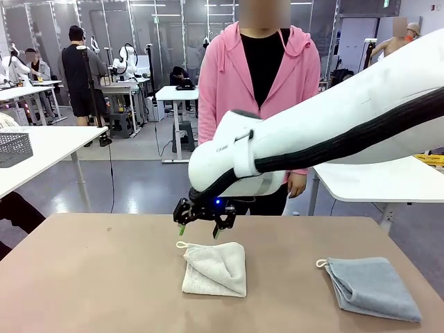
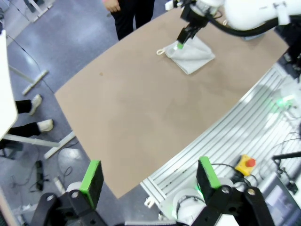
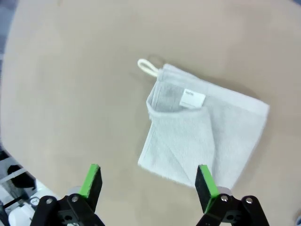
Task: Fold the towels and place them in the basket.
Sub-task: Stack the folded Towel with hook on the right side of the table.
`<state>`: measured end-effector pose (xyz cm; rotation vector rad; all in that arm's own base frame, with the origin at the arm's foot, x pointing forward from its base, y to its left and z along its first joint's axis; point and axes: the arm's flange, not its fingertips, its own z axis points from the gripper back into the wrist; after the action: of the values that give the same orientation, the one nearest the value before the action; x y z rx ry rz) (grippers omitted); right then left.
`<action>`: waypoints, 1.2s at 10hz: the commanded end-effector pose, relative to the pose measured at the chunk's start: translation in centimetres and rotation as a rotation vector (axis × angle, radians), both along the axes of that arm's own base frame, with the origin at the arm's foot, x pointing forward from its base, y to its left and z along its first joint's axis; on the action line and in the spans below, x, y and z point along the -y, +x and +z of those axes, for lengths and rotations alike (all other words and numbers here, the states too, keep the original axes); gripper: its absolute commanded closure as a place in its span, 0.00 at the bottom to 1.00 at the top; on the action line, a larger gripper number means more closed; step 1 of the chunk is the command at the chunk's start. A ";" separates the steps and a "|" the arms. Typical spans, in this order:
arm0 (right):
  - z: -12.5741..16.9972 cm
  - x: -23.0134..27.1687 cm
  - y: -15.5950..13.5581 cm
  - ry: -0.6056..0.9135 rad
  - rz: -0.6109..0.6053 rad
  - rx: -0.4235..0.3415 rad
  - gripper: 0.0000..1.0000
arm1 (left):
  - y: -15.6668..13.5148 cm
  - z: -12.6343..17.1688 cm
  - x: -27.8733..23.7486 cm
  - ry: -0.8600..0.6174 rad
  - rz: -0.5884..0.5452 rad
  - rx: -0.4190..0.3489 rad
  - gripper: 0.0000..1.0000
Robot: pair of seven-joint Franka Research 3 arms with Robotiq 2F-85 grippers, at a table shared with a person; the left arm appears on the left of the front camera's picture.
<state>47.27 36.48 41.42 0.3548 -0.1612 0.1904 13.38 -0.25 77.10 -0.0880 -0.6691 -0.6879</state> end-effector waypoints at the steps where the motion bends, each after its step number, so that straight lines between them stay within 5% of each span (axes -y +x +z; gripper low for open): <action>1: 2.3 6.8 -4.2 0.173 0.026 0.025 0.00 | -0.2 0.2 0.0 0.001 -0.009 0.006 0.00; 6: -2.3 17.2 -5.2 0.439 -0.094 0.018 0.00 | -0.2 0.2 0.0 0.001 -0.009 0.006 0.00; 12: -12.1 19.3 -1.4 0.634 -0.136 -0.038 0.00 | -0.2 0.2 0.0 0.001 -0.009 0.006 0.00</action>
<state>44.73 16.54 30.35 0.9427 -0.1935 -0.0130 13.38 -0.24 77.10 -0.0883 -0.6691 -0.6881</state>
